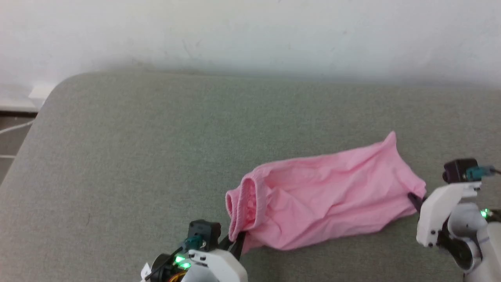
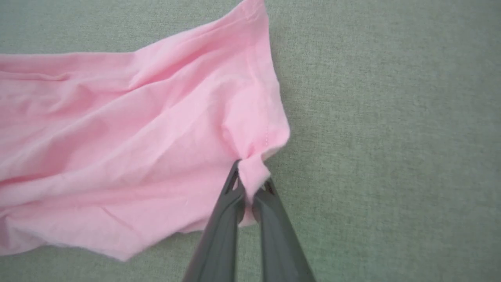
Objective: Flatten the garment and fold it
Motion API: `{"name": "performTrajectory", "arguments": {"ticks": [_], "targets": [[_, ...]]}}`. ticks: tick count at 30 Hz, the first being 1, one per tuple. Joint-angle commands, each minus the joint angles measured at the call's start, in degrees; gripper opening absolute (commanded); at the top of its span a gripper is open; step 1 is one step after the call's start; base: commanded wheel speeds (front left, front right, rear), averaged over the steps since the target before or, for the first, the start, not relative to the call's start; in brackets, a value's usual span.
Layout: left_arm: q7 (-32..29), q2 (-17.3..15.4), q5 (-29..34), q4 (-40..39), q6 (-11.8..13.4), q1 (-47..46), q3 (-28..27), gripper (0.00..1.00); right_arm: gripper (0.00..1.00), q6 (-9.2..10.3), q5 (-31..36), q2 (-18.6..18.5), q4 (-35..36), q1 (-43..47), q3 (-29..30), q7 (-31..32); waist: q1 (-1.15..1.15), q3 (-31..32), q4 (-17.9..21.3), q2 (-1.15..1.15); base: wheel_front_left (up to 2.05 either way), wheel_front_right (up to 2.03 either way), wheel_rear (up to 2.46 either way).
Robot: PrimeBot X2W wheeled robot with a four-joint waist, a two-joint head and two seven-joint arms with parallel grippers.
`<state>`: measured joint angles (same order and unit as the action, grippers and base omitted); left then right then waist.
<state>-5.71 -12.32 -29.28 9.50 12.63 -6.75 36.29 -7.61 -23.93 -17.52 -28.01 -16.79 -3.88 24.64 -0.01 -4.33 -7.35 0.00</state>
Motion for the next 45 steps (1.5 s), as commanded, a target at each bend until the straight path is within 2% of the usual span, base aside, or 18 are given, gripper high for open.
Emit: {"name": "performTrajectory", "arguments": {"ticks": [1,8,14,19,26,27,28,29,30,36,39,45], "targets": [[-0.46,-1.06,-0.61,-1.08,-0.28,1.36,-0.32,0.0,0.0,0.12,-0.7,-0.27,2.07,2.56,0.47,0.09,0.01,3.29,2.12,0.0,0.0,0.0,0.0],[-3.58,-3.82,-3.82,-6.2,-0.7,5.94,-0.85,0.0,0.0,0.12,-0.23,1.88,14.47,15.58,5.77,3.87,0.01,5.36,3.41,0.0,0.0,0.0,0.0],[-6.93,-4.63,-7.57,-6.48,-0.89,8.12,-1.73,0.0,0.0,0.12,3.19,6.42,21.91,24.3,9.97,7.7,0.01,4.79,4.0,0.0,0.0,0.0,0.0],[-8.24,-4.11,-8.97,-3.26,-1.78,6.62,-1.82,0.0,0.0,0.12,5.05,8.19,23.09,26.26,10.54,8.44,0.01,3.37,4.03,0.0,0.0,0.0,0.0],[-8.37,-3.45,-8.87,2.51,-2.16,4.09,-1.65,0.0,0.0,0.12,5.94,7.87,20.46,24.85,9.15,7.04,0.01,2.31,3.95,0.0,0.0,0.0,0.0],[-8.31,-3.49,-8.52,3.12,-1.97,3.81,-1.53,0.11,0.0,0.12,5.96,7.8,20.08,24.62,9.01,6.81,0.01,2.3,3.88,0.0,0.0,0.0,0.0],[-8.21,-3.53,-8.16,3.62,-1.79,3.55,-1.39,0.56,0.0,0.12,5.69,7.82,19.83,24.38,8.88,6.53,0.01,2.37,3.77,0.0,0.0,0.0,0.0],[-8.12,-3.51,-7.94,4.04,-1.65,3.38,-1.29,1.0,0.4,0.12,5.36,7.75,19.8,24.15,8.71,6.08,0.01,2.55,3.63,0.0,0.0,0.0,0.0],[-7.88,-3.53,-7.77,4.25,-1.53,3.28,-1.29,1.0,1.0,0.12,4.98,7.69,19.91,23.94,8.7,5.57,0.01,2.76,3.52,0.0,0.0,0.0,0.0],[-5.01,-4.18,-7.73,2.7,-0.94,4.0,-2.67,1.0,1.0,0.12,3.55,7.04,22.19,23.42,9.56,3.2,0.01,4.94,3.13,0.0,0.0,0.0,0.0],[-2.69,-5.14,-8.4,-0.65,-0.92,5.48,-4.24,1.0,1.0,0.12,2.96,6.88,24.91,23.7,10.75,2.64,0.01,6.09,2.93,0.0,0.0,0.0,0.0],[8.27,-7.95,-4.08,-8.38,-0.38,5.98,-7.24,1.0,1.0,0.12,1.7,6.48,28.78,24.64,12.99,0.58,0.01,6.3,2.11,0.0,0.0,0.0,0.0]]}}
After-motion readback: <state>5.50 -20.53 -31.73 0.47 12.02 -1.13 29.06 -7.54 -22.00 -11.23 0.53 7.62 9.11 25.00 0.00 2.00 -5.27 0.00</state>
